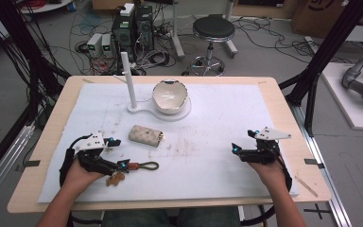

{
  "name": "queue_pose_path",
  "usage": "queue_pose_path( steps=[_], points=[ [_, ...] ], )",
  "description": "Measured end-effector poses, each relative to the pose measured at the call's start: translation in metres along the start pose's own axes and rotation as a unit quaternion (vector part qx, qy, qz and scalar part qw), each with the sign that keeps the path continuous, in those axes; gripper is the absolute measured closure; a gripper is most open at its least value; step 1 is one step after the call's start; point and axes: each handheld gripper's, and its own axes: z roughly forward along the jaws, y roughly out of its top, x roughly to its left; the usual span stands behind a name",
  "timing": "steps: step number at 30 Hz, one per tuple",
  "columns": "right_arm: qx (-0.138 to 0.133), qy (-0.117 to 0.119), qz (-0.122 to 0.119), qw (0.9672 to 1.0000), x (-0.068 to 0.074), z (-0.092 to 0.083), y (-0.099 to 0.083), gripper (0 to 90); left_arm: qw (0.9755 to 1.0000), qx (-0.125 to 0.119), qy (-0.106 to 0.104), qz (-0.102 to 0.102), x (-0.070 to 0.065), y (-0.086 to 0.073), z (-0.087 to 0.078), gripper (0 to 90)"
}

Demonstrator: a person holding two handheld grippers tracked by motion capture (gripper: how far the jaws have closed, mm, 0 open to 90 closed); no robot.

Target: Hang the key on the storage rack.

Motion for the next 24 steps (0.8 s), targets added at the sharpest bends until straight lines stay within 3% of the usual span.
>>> queue_pose_path(
  steps=[9, 15, 20, 21, 24],
  points=[
    [0.002, 0.001, -0.002, 1.0000, 0.001, 0.001, 0.000, 15.4, 0.9982, 0.049, -0.018, 0.030, -0.010, 0.003, 0.017, 14.7],
    [0.003, 0.004, -0.003, 1.0000, 0.002, 0.002, 0.000, 15.4, 0.9946, 0.088, -0.024, 0.050, -0.018, 0.003, 0.031, 14.8],
    [0.004, 0.004, -0.005, 1.0000, 0.002, 0.002, 0.000, 15.4, 0.9915, 0.113, -0.030, 0.057, -0.020, 0.002, 0.037, 20.8],
    [0.004, 0.004, -0.005, 1.0000, 0.002, 0.002, 0.000, 15.3, 0.9900, 0.122, -0.034, 0.063, -0.019, 0.001, 0.037, 22.7],
    [0.004, 0.004, -0.005, 1.0000, 0.002, 0.002, 0.000, 15.4, 0.9901, 0.123, -0.037, 0.058, -0.019, 0.001, 0.037, 25.8]
  ],
)
